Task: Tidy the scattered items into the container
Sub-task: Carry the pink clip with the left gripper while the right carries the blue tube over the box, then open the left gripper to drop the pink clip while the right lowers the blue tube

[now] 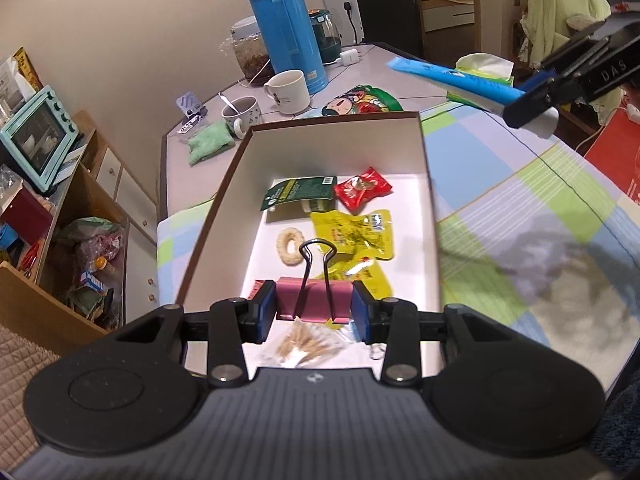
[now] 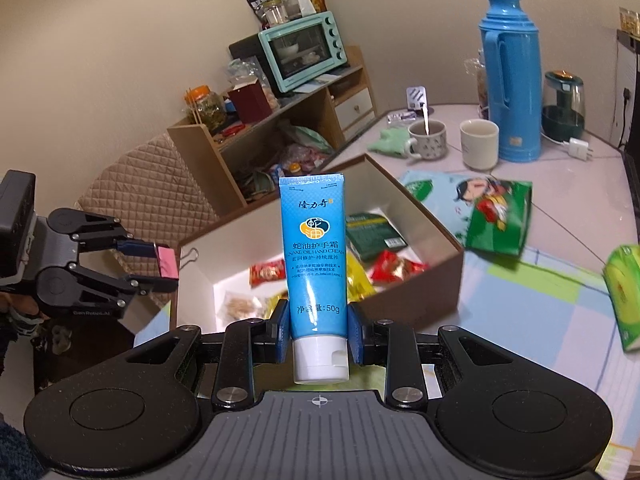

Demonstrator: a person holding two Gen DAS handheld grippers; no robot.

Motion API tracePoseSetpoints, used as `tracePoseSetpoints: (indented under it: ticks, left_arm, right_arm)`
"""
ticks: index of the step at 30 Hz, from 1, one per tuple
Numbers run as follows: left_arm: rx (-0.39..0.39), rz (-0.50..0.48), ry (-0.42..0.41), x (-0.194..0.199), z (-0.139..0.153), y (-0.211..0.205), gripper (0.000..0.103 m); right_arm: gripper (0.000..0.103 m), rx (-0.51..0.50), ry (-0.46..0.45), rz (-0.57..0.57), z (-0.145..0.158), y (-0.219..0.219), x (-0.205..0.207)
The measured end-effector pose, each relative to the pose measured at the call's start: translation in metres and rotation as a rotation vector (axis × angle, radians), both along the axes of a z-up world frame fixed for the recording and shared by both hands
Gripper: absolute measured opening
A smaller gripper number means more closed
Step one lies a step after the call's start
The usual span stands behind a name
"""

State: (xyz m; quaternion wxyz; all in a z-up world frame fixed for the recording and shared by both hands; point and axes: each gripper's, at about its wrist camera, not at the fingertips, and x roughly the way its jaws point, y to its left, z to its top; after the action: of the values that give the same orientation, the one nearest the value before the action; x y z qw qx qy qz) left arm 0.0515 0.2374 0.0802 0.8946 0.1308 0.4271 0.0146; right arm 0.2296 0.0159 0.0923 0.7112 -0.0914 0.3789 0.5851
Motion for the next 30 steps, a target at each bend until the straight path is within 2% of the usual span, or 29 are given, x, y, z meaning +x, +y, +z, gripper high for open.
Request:
tracePoseSetpoints:
  ticks: [15,30]
  left_arm:
    - [-0.028,-0.106,0.008,0.041,-0.019,0.054,0.034]
    - [-0.061,-0.181,0.125,0.097,-0.075,0.073,0.034]
  right_arm:
    - [0.028,-0.005,0.028,-0.041,-0.003,0.071,-0.007]
    - [0.028,-0.087,0.038,-0.09,-0.027,0.109,0.021]
